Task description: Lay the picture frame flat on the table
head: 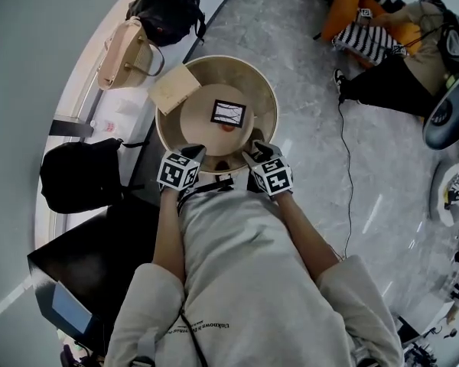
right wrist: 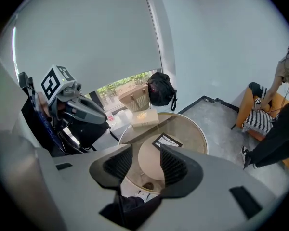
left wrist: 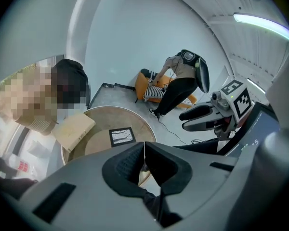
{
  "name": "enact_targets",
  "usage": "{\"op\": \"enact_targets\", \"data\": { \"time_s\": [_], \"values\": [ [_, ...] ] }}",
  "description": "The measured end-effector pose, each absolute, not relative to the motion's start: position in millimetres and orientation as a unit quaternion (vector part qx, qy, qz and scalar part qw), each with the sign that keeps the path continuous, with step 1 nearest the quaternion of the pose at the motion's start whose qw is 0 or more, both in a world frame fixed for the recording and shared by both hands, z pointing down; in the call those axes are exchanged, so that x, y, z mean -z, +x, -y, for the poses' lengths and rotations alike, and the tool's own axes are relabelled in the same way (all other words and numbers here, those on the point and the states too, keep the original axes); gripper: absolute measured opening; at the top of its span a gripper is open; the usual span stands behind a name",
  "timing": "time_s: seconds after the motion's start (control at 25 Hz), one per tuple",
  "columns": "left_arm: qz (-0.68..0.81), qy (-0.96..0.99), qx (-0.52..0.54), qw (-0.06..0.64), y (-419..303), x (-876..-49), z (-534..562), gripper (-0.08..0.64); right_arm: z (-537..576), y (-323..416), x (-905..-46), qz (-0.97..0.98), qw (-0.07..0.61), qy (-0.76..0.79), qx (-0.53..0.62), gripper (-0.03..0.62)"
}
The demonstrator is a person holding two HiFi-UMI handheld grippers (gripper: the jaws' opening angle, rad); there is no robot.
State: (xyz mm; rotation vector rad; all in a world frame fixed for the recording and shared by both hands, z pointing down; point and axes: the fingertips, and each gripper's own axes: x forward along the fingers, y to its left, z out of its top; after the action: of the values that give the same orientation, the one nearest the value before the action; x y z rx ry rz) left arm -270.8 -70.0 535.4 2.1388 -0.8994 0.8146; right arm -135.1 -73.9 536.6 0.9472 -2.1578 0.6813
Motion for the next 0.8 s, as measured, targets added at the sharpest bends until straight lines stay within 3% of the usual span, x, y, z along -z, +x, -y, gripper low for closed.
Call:
{"op": "enact_targets", "data": {
  "time_s": [0.36,0.8],
  "values": [
    [0.322,0.833,-0.308,0.327,-267,-532,61,0.023,63,-135,-541,0.821,0.336,0.371,-0.274,0.178],
    [0.332,0.834,-0.290,0.333,-256,-525,59,0.023,60,-125,-541,0.818,0.333,0.375,-0.281,0.070]
  ]
}}
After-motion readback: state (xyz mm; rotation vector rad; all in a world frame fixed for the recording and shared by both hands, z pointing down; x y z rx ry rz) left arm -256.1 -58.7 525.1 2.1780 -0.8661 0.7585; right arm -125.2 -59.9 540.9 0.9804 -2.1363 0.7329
